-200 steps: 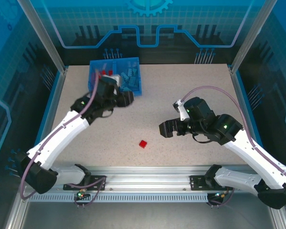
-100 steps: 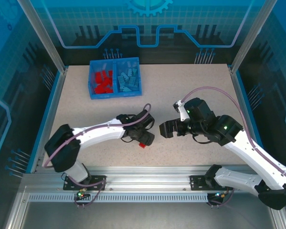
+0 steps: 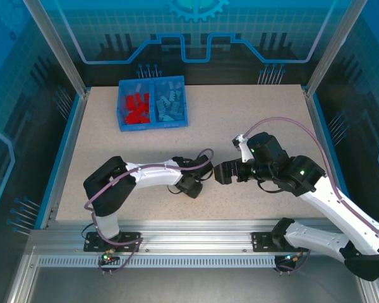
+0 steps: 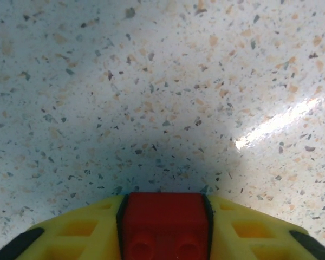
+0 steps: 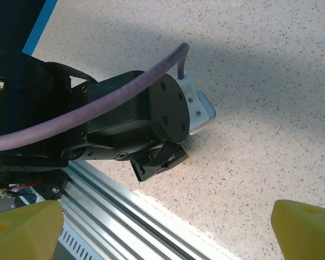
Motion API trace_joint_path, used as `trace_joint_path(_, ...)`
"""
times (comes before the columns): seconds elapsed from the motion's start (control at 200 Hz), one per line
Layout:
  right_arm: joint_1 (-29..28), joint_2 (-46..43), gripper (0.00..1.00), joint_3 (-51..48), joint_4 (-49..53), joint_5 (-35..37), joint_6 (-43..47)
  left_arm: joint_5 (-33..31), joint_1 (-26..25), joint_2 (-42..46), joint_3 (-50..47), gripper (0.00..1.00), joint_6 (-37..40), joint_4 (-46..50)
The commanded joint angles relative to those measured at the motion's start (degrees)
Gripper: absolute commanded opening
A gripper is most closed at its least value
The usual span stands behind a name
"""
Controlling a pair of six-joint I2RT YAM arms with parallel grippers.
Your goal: Sort the legos into containers by color
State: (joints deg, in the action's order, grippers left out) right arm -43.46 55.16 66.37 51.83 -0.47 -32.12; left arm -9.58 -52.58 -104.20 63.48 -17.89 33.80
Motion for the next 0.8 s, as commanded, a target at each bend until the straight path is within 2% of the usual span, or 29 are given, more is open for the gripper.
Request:
trace_joint_path(0.0,0.3,0.4,1.0,-0.2,0.1,-0.9,0.4,-1.0,0.0,1.0,0.2,0.31,-2.1,-0.3)
trace_joint_path(0.18,0.3,0.2,1.0,0.1,-0.6,-2.6,0.5,-1.1,3.0,6.8,1.2,0.25,-4.8,0.0)
trace_joint_path(0.33,0.3,-0.7,1.0,0.6,-0.4,-3.1,0.4,-1.2,8.9,12.8,3.6,0.25,-6.1,1.6)
trace_joint_path(0.49,0.3,-2.6,1.0,0.0,-1.0,-2.3,-0.1,-2.4,20.5,15.9,7.8,0.25,-7.7,2.4)
trace_joint_path(0.575,0.4,-3.4,1.0,-0.4,-1.3,-2.0,-0.6,-5.5,26.9,15.3,10.8,0.25,-8.3,1.8)
trace_joint_path(0.695,0.3,-4.0,1.0,-0.2,-0.7,-1.9,-1.0,-13.2,34.3,11.1,15.7,0.26,-7.5,-0.1)
trace_joint_path(0.795,0.3,-4.6,1.0,0.1,0.2,-1.9,-1.1,-16.6,39.4,4.6,21.5,0.26,-6.4,-1.2)
